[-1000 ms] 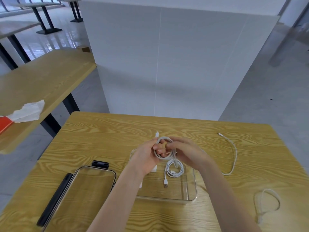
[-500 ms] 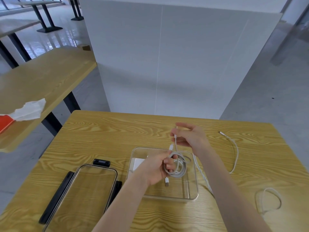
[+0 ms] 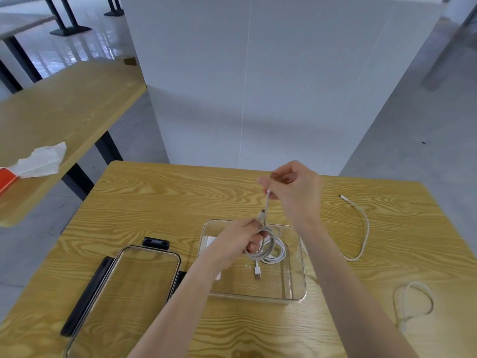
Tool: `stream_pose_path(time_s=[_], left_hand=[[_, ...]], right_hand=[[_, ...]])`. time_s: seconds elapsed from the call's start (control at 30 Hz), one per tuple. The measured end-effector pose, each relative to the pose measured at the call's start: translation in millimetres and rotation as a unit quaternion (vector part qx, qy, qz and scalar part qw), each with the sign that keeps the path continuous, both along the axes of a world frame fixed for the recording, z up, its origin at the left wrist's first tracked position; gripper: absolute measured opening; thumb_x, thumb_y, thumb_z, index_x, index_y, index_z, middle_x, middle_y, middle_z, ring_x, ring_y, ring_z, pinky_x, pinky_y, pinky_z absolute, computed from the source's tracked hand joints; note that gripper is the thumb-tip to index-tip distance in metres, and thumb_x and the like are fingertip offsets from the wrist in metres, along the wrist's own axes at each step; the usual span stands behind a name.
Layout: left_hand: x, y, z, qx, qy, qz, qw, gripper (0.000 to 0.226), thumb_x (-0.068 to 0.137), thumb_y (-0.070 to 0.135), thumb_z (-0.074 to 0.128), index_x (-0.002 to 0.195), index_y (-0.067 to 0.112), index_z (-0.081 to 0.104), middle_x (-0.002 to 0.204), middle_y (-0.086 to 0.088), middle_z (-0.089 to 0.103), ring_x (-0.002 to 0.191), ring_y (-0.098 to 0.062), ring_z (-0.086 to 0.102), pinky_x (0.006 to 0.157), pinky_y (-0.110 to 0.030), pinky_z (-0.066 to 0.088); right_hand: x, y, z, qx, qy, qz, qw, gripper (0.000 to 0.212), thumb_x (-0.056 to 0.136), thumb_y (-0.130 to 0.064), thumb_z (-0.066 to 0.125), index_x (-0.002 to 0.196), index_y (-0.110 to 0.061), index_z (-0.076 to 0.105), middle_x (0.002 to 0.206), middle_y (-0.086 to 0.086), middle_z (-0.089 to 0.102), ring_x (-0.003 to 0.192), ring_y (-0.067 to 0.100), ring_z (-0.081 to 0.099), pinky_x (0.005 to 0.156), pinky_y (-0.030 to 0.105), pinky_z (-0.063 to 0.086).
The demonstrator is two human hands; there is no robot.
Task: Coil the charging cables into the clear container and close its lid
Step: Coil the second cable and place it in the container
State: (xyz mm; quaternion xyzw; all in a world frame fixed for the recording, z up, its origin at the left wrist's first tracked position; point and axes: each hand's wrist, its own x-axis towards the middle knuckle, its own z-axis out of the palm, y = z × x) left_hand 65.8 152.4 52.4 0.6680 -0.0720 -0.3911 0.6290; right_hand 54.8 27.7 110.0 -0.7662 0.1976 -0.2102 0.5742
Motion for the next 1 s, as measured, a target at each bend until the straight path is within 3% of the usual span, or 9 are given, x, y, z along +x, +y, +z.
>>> stream_pose_path(time_s=[0.1, 0.23, 0.33, 0.43, 0.63, 0.73, 0.8, 0.87, 1.0], left_hand=[[1.0, 1.0, 0.7, 0.008, 0.011, 0.008, 1.0, 0.026, 0.1, 0.019, 0.037, 0.088, 0.007, 0.056, 0.071, 0.001, 0.052, 0.047, -0.005, 0.035, 0.052, -0.019, 0.03], [-2.1, -1.1, -10.1, 0.027, 0.008, 0.072, 0.997, 0.026, 0.1, 0.017, 0.035, 0.088, 0.006, 0.054, 0.069, -0.001, 0.05, 0.045, -0.005, 0.035, 0.053, -0.02, 0.03], [-0.2, 3.1, -15.3, -0.054, 0.102, 0.126, 0.985, 0.029, 0.1, 0.016, 0.037, 0.079, 0.005, 0.054, 0.051, 0.005, 0.041, 0.044, -0.007, 0.033, 0.048, -0.019, 0.03], [3.4, 8.8, -18.5, -0.12, 0.156, 0.142, 0.97, 0.032, 0.1, 0.017, 0.037, 0.077, 0.004, 0.054, 0.046, 0.006, 0.029, 0.044, -0.009, 0.032, 0.046, -0.02, 0.034], [5.8, 9.0, -15.4, -0.184, 0.203, 0.158, 0.949, 0.029, 0.099, 0.016, 0.037, 0.076, 0.004, 0.051, 0.045, 0.006, 0.029, 0.04, -0.008, 0.032, 0.043, -0.019, 0.033], [7.2, 8.1, -13.0, -0.189, 0.221, 0.163, 0.943, 0.029, 0.098, 0.015, 0.037, 0.075, 0.004, 0.052, 0.046, 0.006, 0.029, 0.039, -0.007, 0.031, 0.041, -0.018, 0.03], [8.3, 7.4, -12.6, -0.193, 0.231, 0.174, 0.938, 0.03, 0.098, 0.014, 0.037, 0.075, 0.003, 0.052, 0.045, 0.005, 0.029, 0.038, -0.007, 0.03, 0.039, -0.018, 0.03], [8.8, 6.4, -13.0, -0.197, 0.236, 0.192, 0.932, 0.031, 0.099, 0.014, 0.035, 0.075, 0.003, 0.052, 0.045, 0.005, 0.029, 0.037, -0.007, 0.029, 0.038, -0.018, 0.03], [12.3, 5.7, -13.3, -0.218, 0.243, 0.241, 0.914, 0.032, 0.1, 0.016, 0.034, 0.077, 0.003, 0.053, 0.046, 0.004, 0.029, 0.036, -0.007, 0.029, 0.039, -0.019, 0.031]], right_hand=[[4.2, -8.1, 2.1, 0.067, -0.022, -0.039, 0.997, 0.024, 0.069, -0.008, 0.081, 0.071, -0.012, 0.057, 0.06, 0.005, 0.065, 0.062, 0.031, 0.069, 0.06, 0.041, 0.059], [1.3, -7.2, -19.9, 0.134, 0.003, -0.002, 0.991, 0.022, 0.075, -0.005, 0.076, 0.076, -0.01, 0.054, 0.065, 0.007, 0.065, 0.071, 0.027, 0.07, 0.064, 0.035, 0.06], [-0.9, -15.5, -36.6, 0.158, 0.057, 0.001, 0.986, 0.013, 0.079, -0.001, 0.07, 0.08, -0.007, 0.058, 0.072, 0.01, 0.067, 0.076, 0.023, 0.069, 0.067, 0.03, 0.06], [-5.7, -22.8, -49.1, 0.183, 0.121, 0.027, 0.975, 0.007, 0.081, -0.001, 0.067, 0.081, -0.006, 0.062, 0.084, 0.016, 0.069, 0.075, 0.022, 0.068, 0.065, 0.028, 0.06], [-6.9, -27.5, -64.7, 0.181, 0.244, 0.074, 0.95, 0.006, 0.086, -0.013, 0.064, 0.082, -0.009, 0.064, 0.073, 0.006, 0.064, 0.06, 0.015, 0.06, 0.057, 0.025, 0.052], [-6.3, -24.4, -68.0, 0.265, 0.242, 0.104, 0.928, 0.007, 0.087, -0.01, 0.063, 0.089, -0.003, 0.063, 0.073, 0.009, 0.06, 0.059, 0.017, 0.058, 0.056, 0.026, 0.052], [-6.3, -23.0, -66.8, 0.353, 0.211, 0.108, 0.905, 0.014, 0.086, -0.011, 0.065, 0.095, 0.0, 0.061, 0.075, 0.011, 0.062, 0.063, 0.02, 0.06, 0.062, 0.028, 0.053], [-6.9, -23.1, -65.0, 0.413, 0.189, 0.118, 0.883, 0.017, 0.084, -0.013, 0.067, 0.095, -0.002, 0.06, 0.081, 0.013, 0.066, 0.073, 0.023, 0.062, 0.077, 0.034, 0.052], [-8.5, -23.2, -67.1, 0.345, 0.197, 0.148, 0.906, 0.03, 0.084, -0.024, 0.067, 0.107, -0.006, 0.061, 0.102, 0.015, 0.071, 0.089, 0.025, 0.066, 0.09, 0.039, 0.049]])
